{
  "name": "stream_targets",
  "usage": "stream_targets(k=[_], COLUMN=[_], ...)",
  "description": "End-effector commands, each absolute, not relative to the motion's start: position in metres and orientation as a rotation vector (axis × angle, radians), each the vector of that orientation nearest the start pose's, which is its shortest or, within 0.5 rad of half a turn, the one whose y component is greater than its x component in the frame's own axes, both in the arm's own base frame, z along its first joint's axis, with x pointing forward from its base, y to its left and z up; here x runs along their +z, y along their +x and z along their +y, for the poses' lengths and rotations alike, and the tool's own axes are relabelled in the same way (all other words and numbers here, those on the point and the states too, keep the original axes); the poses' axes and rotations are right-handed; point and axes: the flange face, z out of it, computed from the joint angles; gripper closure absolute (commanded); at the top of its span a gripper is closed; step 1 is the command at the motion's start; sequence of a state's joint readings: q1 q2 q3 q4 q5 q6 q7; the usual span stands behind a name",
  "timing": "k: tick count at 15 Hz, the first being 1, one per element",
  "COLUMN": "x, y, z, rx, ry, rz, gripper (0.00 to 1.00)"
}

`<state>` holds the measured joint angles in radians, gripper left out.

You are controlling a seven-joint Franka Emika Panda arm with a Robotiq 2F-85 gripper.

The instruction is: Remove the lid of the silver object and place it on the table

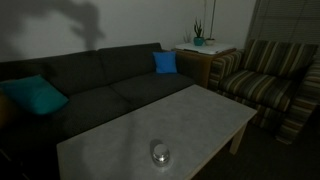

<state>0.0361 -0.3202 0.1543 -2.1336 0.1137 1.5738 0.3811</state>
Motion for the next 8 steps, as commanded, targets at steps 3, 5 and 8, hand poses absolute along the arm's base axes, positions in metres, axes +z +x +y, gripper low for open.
stream_targets(k=[3,5,8], x=[0.5208,0.5208,0.5171], y=[0.4214,0.4214,0.4295], z=[0.0994,0.0994,0.0975], rx=[0.395,0.395,0.42], ry=[-3.104,-3.104,-3.125], rz=[0.34,0.34,0.32], gripper=[0.0,0.0,0.0])
